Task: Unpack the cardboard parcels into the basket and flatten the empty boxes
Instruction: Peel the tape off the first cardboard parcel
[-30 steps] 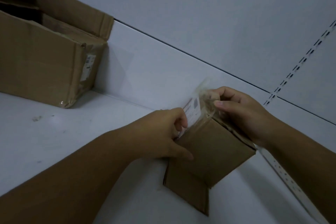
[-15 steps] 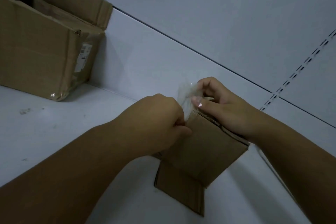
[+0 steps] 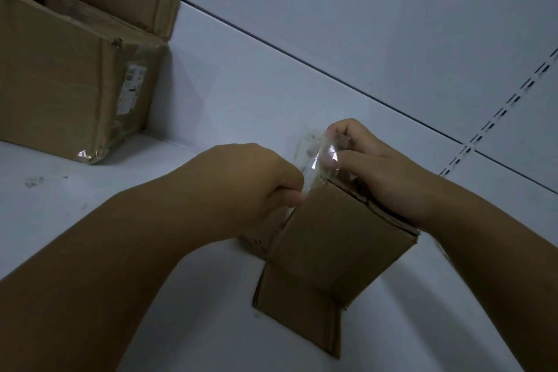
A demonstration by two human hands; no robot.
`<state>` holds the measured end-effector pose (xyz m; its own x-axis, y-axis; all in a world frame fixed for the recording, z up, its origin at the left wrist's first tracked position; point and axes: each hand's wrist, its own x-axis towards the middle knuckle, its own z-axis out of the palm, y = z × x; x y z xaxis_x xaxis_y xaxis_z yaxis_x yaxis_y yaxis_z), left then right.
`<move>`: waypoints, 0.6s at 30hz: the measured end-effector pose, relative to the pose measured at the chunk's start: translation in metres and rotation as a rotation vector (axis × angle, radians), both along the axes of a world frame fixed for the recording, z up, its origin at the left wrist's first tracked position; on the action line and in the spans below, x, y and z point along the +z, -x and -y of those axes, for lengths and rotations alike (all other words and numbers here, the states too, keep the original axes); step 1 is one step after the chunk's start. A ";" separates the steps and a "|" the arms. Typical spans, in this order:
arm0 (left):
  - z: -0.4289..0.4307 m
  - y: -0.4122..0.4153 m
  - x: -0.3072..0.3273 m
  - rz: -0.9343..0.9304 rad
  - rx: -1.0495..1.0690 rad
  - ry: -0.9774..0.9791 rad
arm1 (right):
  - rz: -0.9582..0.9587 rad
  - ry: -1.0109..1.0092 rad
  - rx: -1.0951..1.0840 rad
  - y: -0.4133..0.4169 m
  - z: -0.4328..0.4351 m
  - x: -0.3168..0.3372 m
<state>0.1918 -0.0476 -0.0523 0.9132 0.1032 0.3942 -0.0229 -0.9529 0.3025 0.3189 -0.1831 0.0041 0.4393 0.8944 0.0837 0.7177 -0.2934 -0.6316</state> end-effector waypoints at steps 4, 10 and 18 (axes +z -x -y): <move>-0.006 0.004 0.003 0.057 0.025 0.071 | -0.019 0.004 -0.026 -0.001 0.001 0.000; -0.002 0.001 0.001 0.209 0.093 0.123 | 0.070 0.051 -0.062 -0.003 -0.009 0.003; 0.001 0.006 0.008 0.433 -0.075 0.571 | 0.017 0.016 0.016 0.008 0.004 0.010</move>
<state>0.1855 -0.0491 -0.0443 0.6997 0.3446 0.6259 -0.3128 -0.6399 0.7020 0.3107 -0.1866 0.0141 0.4234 0.9027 0.0767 0.7329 -0.2915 -0.6148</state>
